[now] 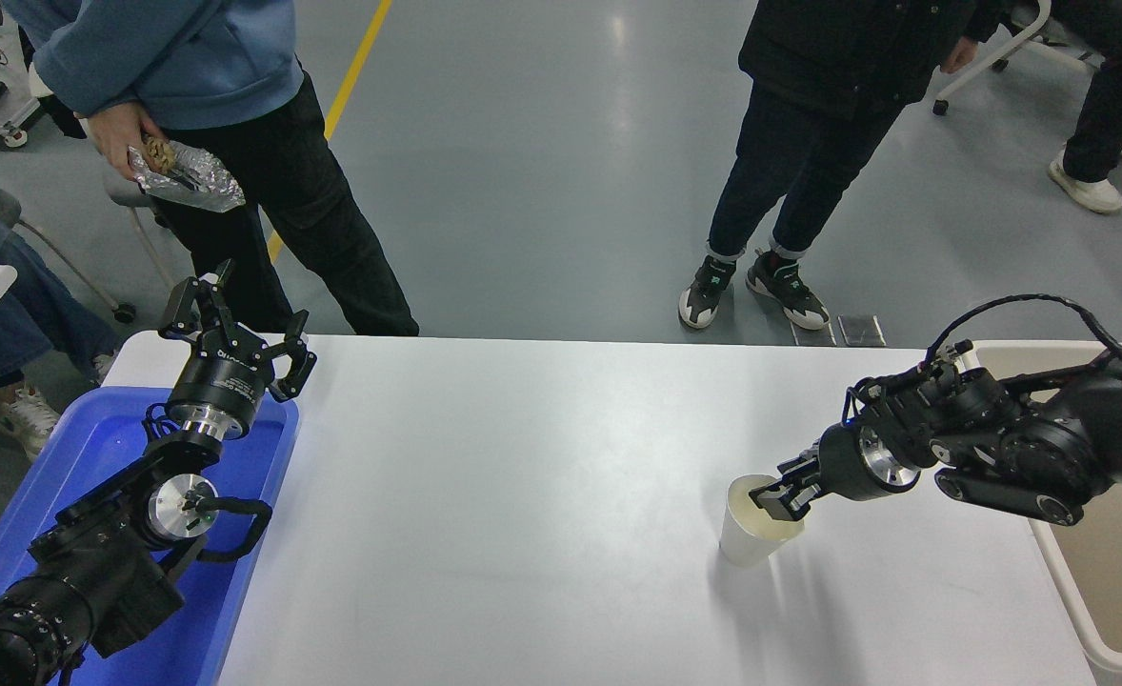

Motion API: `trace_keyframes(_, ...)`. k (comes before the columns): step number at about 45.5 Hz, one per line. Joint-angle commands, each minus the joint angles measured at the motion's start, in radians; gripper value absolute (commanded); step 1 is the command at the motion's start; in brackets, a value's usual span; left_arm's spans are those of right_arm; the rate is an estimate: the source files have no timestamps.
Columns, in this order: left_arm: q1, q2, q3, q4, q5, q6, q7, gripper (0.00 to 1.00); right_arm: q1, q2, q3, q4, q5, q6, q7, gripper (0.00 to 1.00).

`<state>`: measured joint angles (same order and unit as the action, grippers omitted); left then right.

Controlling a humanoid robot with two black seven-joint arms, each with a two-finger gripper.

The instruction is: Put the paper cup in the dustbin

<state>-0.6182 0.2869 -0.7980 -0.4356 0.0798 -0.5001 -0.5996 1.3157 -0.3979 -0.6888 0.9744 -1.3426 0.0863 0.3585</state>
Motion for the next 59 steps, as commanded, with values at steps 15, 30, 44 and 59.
trace_keyframes(15, 0.000, 0.000, -0.001, 0.000, 0.000, 0.000, 0.000, 1.00, 0.027, -0.004, -0.017, 0.009, -0.023, 0.001, 0.043, 0.00)
trace_keyframes(30, 0.000, 0.000, 0.000, 0.000, 0.000, 0.000, 0.001, 1.00, 0.253, -0.081, -0.072, 0.138, -0.001, 0.043, 0.043, 0.00)
trace_keyframes(44, 0.000, 0.000, 0.000, 0.000, 0.000, 0.000, 0.001, 1.00, 0.465, -0.193, -0.089, 0.291, -0.001, 0.125, 0.043, 0.00)
trace_keyframes(59, 0.000, 0.000, -0.001, 0.000, 0.000, 0.000, 0.000, 1.00, 0.649, -0.234, -0.118, 0.336, -0.003, 0.211, 0.043, 0.00)
